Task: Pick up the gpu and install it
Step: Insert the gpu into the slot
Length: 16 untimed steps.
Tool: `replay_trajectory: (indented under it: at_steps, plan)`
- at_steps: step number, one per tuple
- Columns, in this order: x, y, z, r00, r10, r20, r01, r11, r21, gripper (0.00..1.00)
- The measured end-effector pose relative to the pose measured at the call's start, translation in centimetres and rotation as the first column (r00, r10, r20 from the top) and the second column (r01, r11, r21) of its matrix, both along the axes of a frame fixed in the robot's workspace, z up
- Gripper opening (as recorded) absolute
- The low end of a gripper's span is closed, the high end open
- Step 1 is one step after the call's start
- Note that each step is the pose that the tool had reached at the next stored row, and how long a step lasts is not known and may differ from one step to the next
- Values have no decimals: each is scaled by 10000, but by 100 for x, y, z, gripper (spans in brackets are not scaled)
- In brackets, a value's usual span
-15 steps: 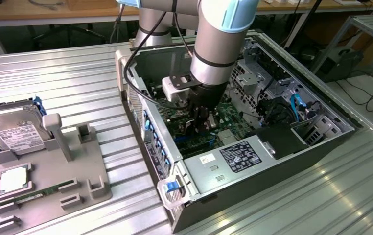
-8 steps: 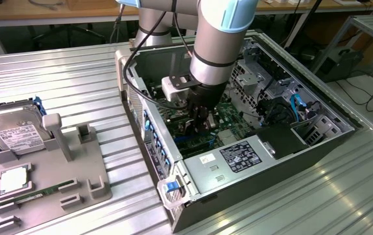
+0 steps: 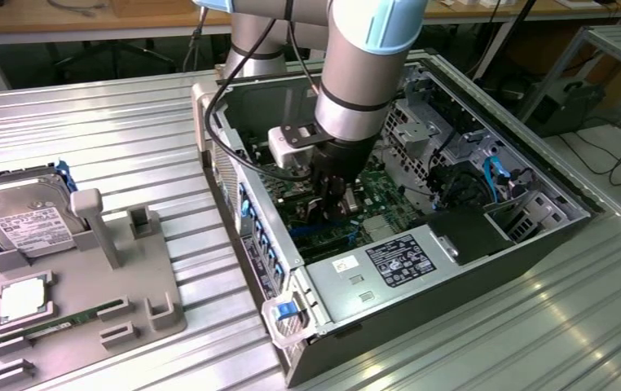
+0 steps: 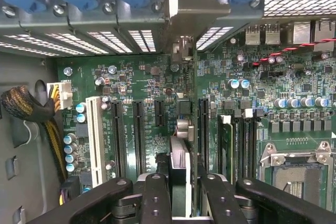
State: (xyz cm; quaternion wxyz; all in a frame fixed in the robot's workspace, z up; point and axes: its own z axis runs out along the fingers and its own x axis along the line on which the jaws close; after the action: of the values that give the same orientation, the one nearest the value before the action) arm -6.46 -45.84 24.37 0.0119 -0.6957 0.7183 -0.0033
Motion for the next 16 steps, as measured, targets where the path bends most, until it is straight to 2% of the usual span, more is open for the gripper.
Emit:
replay_trajectory:
  at_steps: [11, 16]
  plan:
    - [-1, -1, -82, 10000, -1, -27, 1, 10000, 24, 28]
    - [1, 3, -62, 10000, 1, -11, -1, 10000, 44, 28]
